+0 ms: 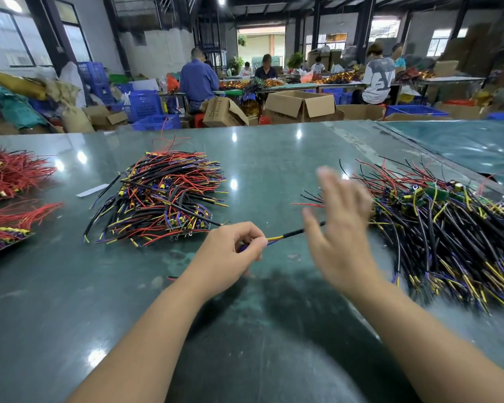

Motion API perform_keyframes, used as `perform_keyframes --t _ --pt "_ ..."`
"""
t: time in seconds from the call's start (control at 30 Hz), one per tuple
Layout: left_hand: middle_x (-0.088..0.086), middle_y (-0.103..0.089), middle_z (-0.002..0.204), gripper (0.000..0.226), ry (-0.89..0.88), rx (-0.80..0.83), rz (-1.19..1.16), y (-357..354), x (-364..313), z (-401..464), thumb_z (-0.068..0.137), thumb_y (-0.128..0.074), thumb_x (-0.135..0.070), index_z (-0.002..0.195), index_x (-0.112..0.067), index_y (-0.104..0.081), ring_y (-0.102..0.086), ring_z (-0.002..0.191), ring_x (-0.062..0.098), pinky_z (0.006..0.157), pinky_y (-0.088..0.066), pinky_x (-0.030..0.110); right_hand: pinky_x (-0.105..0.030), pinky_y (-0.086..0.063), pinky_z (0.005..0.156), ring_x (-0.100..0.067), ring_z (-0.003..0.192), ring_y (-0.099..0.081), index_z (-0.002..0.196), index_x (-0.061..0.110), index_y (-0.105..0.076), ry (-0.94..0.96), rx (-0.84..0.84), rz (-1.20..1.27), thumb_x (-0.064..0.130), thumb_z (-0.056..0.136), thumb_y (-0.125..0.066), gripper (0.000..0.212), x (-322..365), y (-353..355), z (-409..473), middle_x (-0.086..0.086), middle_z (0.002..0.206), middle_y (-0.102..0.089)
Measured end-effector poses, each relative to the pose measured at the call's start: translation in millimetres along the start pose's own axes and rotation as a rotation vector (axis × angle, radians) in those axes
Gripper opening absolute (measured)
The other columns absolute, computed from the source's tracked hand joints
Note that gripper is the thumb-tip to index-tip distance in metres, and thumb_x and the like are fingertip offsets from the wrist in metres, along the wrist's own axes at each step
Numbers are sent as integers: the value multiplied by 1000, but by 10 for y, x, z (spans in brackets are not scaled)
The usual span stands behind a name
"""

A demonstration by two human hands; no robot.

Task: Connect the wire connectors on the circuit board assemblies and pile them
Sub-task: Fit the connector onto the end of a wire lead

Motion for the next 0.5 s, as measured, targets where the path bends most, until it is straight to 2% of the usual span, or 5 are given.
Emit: perform_keyframes --t 0.1,0.17,0.23,0.4,0.5 --pt "-4 -62 62 19 -40 23 -12 -12 -41 -13 91 -59 -17 72 -21 -61 -40 43 2 46 -31 13 -36 -33 102 -27 112 -45 113 11 -64 293 297 -30 24 96 -44 29 145 -157 -125 -5 110 -61" --pt "-6 -61 61 19 -64 24 2 1 -60 -23 92 -59 -19 73 -20 -63 -38 43 1 47 -29 11 -39 -43 82 -24 91 -56 98 19 -62 257 496 -96 35 100 -36 31 109 -205 -153 3 89 -64" --pt "-7 -62 61 20 -87 44 33 13 -76 -33 93 -58 -19 75 -19 -66 -41 44 0 48 -29 9 -39 -44 65 -23 72 -53 87 20 -57 200 602 -91 47 97 -33 38 28 -193 -148 4 70 -58" --pt "-2 -66 66 18 -98 60 -3 48 -52 -29 93 -59 -18 79 -22 -70 -44 49 2 52 -35 15 -40 -41 60 -30 65 -48 87 17 -59 275 609 -16 42 98 -38 35 52 -164 -143 1 60 -49" --pt "-8 -67 104 19 -111 -62 -15 96 -69 -23 90 -60 -33 108 -37 -63 -60 93 5 88 -48 29 -43 -44 64 -38 72 -52 87 16 -59 252 540 -63 41 98 -39 34 68 -113 -95 -7 66 -57"
Point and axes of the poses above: each hand's wrist, its own z-axis towards the middle knuckle, its own y-axis out of the back of the hand, x = y × z, the point moved 3 cm from there along z, towards the middle knuckle
